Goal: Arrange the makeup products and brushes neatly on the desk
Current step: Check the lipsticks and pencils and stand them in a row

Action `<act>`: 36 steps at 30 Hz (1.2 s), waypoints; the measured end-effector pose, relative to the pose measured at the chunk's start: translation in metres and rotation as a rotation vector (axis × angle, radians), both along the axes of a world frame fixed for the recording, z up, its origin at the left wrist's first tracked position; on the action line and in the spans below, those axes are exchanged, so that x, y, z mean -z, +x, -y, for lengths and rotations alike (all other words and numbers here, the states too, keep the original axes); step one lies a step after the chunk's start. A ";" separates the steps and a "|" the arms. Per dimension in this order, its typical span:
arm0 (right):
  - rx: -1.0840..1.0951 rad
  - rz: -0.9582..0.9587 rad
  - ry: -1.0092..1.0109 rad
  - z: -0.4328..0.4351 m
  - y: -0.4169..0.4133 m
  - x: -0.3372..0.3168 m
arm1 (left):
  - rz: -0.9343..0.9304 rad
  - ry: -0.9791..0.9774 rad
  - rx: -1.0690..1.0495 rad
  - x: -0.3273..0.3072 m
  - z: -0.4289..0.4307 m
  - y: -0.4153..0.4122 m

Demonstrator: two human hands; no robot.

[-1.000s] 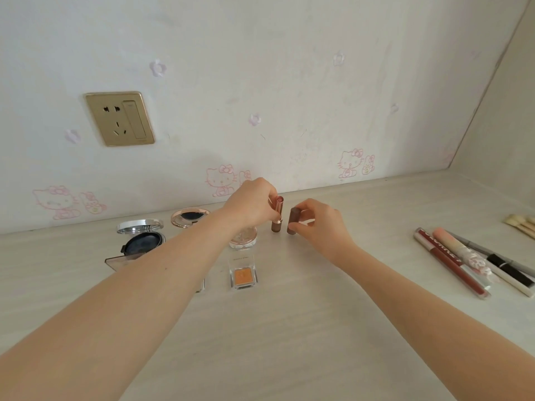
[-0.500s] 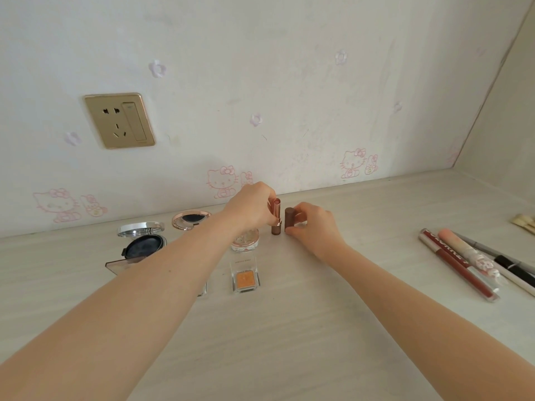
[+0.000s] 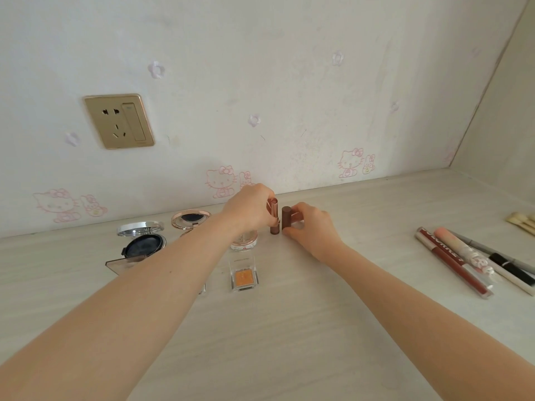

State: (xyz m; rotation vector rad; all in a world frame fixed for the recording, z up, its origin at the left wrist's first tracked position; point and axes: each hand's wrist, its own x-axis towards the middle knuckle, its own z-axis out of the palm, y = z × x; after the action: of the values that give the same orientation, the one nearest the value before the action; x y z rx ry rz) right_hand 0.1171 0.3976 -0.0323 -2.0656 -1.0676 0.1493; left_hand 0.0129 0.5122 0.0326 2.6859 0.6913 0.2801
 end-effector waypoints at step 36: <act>0.283 0.458 -0.309 0.277 -0.003 -0.019 | 0.199 0.164 0.314 0.030 0.177 0.025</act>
State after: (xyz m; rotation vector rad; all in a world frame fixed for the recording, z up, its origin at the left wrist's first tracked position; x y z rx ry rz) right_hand 0.1139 0.1211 -0.0132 -2.5854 -1.0461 -0.3372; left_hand 0.0377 0.3354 0.0030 2.8159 0.1907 0.5301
